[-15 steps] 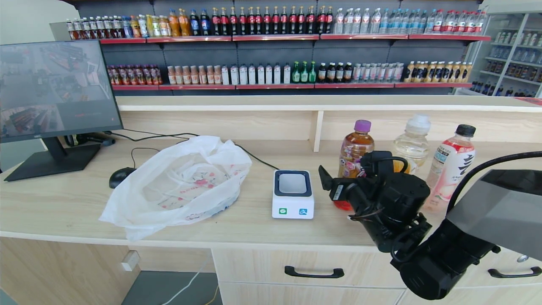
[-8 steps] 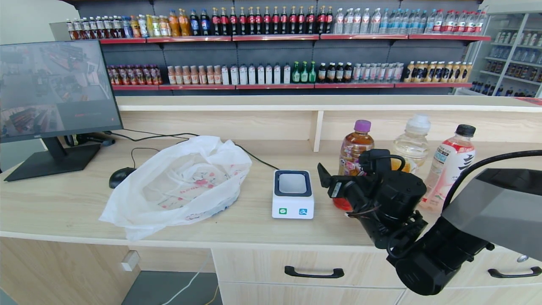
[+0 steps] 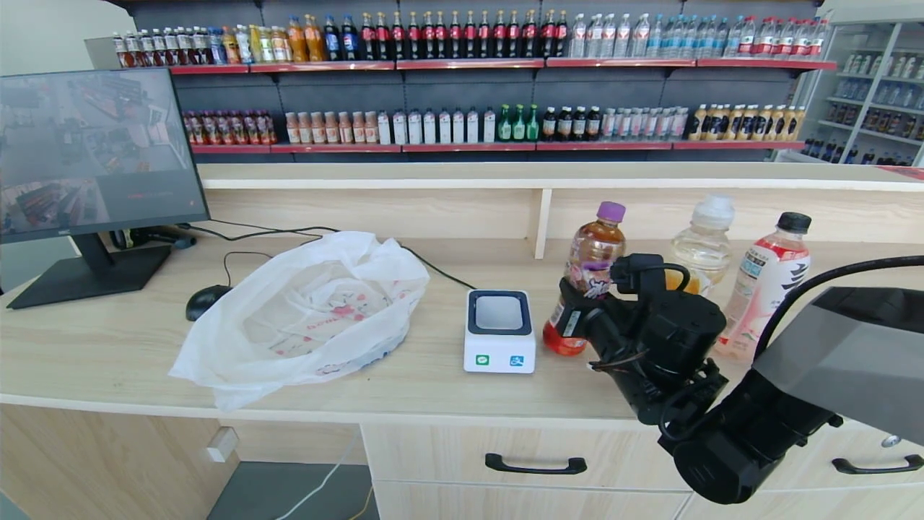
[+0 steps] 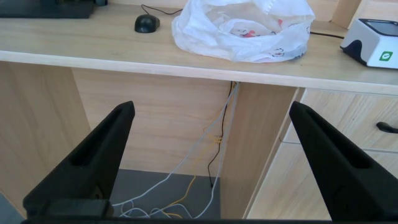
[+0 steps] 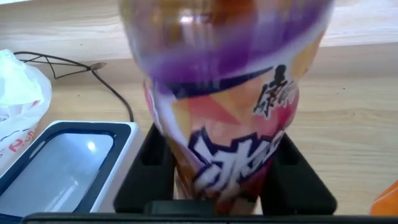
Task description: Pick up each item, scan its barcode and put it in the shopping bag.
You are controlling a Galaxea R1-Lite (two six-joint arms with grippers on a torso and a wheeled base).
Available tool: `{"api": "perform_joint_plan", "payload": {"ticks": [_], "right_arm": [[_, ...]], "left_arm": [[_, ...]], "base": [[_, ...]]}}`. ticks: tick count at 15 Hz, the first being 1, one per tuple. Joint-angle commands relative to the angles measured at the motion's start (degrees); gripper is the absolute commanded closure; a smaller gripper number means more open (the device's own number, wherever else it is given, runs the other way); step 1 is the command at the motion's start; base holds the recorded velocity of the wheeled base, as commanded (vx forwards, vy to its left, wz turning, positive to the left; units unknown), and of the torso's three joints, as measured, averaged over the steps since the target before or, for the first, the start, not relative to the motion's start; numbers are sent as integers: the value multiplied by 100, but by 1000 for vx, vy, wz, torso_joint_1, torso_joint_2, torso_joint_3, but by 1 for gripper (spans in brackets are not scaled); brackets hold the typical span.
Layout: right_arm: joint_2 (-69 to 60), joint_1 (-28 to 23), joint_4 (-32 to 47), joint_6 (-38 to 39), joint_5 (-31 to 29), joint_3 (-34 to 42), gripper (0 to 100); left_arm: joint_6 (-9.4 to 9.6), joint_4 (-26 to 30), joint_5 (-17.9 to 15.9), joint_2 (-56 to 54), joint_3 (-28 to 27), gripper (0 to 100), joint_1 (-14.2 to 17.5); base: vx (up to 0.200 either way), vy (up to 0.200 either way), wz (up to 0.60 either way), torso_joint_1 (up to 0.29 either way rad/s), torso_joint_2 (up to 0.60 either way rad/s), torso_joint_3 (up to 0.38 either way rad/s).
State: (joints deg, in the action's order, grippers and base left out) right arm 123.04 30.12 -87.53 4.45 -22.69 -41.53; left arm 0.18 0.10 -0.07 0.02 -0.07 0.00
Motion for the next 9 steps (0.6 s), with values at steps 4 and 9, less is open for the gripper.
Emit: {"api": "perform_joint_plan", "payload": {"ticks": [4,9], "right_arm": [[-114,-6,-19,-6,-8,-162,100],[-263,-6,-27,3,-8,-180,100]], "left_arm": [[-1,-1,-1,-2,-1,0,0],[-1,-1,-1,-2,-1,0,0]], "base": [[0,0,0,0,0,0],[0,0,0,0,0,0]]}}
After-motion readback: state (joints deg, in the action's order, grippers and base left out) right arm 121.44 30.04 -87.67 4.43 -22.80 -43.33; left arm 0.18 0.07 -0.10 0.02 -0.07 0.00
